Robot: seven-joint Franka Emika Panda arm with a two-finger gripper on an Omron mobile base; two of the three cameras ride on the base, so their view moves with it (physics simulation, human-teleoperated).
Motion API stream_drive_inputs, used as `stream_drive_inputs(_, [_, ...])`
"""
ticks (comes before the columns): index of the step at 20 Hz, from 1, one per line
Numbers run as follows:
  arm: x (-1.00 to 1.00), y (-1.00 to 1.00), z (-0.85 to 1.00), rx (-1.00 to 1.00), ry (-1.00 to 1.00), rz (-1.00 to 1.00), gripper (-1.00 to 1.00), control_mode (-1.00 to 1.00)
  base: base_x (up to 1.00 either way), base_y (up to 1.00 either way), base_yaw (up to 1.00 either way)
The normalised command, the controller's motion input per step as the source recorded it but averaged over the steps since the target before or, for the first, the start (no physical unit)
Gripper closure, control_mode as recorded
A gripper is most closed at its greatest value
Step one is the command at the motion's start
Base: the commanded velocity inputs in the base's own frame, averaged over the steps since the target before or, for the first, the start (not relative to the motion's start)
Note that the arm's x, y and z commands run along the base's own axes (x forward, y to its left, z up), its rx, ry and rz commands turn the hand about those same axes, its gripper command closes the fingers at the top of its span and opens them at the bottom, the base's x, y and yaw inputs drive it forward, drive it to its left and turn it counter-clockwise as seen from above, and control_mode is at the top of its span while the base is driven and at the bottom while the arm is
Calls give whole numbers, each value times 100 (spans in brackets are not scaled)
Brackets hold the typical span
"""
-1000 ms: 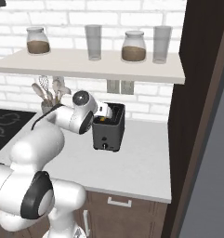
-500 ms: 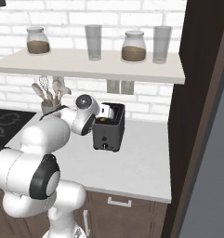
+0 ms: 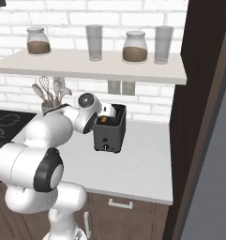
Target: Start the toaster. Once the lever pops up, take the bread to the plate on the dining counter.
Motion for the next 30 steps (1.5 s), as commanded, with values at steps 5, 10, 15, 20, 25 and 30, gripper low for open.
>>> stream_drive_inputs(5, [3,0,2,0,0,0,-100,-100,0,0,0])
stream_drive_inputs(10, [0,0,14,0,0,0,-100,-100,0,0,0])
stream_drive_inputs(15, [0,0,2,0,0,0,-100,-100,0,0,0])
stream_drive_inputs(20, [0,0,0,0,0,0,-100,-100,0,0,0])
stream_drive_inputs(25, [0,0,0,0,0,0,-100,-100,0,0,0])
stream_drive_inputs(30, [0,0,0,0,0,0,-100,-100,0,0,0])
